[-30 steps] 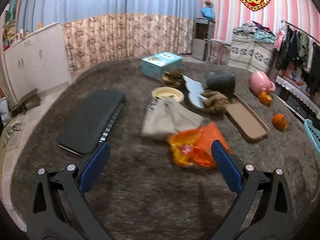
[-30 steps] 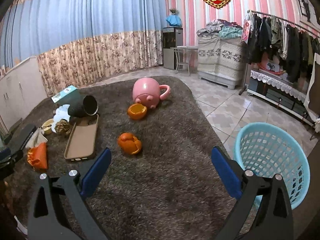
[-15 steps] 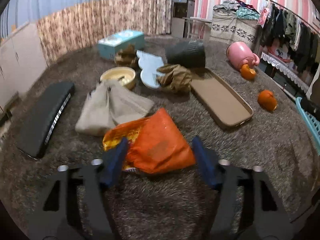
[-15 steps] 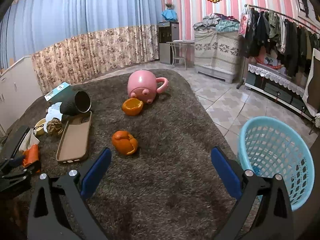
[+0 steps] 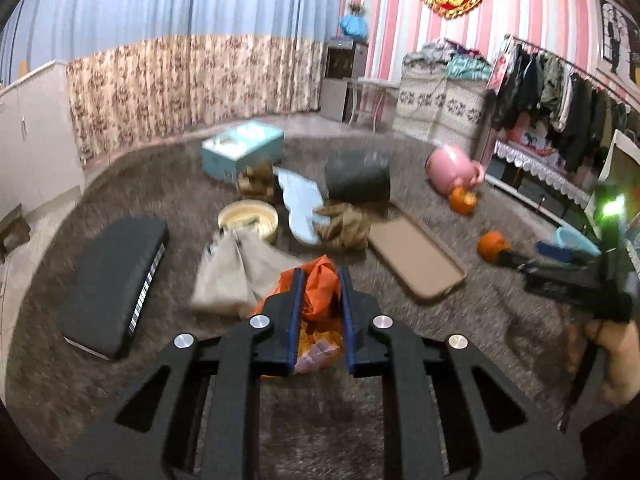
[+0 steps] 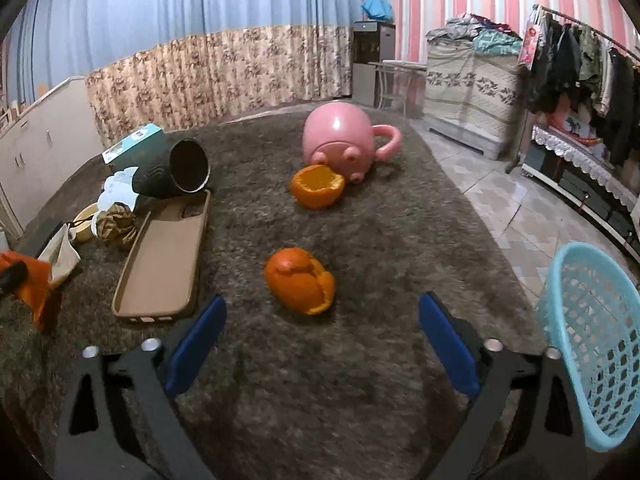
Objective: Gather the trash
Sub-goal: 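Grasp an orange peel with the right tool while the left tool grasps the orange bag, then carry the orange peel and orange bag in both tools over the basket, then open both tools to drop the peel and orange bag into the basket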
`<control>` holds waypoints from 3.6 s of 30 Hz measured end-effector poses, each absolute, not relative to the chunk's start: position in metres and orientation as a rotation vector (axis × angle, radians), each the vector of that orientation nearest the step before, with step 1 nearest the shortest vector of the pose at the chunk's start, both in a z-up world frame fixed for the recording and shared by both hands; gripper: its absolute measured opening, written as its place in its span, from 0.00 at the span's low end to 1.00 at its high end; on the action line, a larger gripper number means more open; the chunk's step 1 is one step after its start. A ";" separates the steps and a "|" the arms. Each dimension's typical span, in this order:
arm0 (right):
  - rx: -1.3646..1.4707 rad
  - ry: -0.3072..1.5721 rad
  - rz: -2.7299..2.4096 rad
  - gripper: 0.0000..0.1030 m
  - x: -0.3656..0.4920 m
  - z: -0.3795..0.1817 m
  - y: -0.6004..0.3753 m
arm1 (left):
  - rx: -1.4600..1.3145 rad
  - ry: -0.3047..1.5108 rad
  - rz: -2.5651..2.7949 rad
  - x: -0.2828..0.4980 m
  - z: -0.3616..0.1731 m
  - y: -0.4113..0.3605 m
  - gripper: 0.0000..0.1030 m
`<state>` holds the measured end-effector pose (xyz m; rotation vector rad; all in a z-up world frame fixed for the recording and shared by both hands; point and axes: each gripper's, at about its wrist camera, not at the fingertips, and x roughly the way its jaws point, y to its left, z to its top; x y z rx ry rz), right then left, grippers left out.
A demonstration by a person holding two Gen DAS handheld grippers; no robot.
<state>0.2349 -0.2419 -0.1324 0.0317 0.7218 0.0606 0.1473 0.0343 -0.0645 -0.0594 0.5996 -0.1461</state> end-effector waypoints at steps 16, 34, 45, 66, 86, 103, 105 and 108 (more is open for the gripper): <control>0.051 0.675 0.127 0.29 0.218 -0.113 -0.249 | -0.038 0.538 -0.144 0.167 -0.028 0.024 0.15; 0.122 0.598 0.061 0.22 0.172 -0.091 -0.342 | 0.006 0.518 -0.260 0.181 -0.025 -0.065 0.15; 0.152 0.605 0.132 0.22 0.169 -0.102 -0.350 | 0.023 0.535 -0.253 0.183 -0.031 -0.075 0.15; 0.250 0.465 -0.251 0.22 0.099 -0.074 -0.461 | 0.083 0.477 -0.505 0.191 -0.009 -0.207 0.15; 0.350 0.445 -0.383 0.22 0.083 -0.089 -0.532 | 0.141 0.533 -0.752 0.181 -0.038 -0.351 0.15; 0.382 0.446 -0.414 0.22 0.081 -0.097 -0.542 | 0.199 0.552 -0.749 0.196 -0.056 -0.403 0.62; 0.376 0.449 -0.416 0.22 0.083 -0.097 -0.541 | 0.199 0.535 -0.708 0.197 -0.054 -0.396 0.78; 0.356 0.453 -0.421 0.22 0.088 -0.096 -0.537 | 0.185 0.494 -0.645 0.200 -0.047 -0.376 0.92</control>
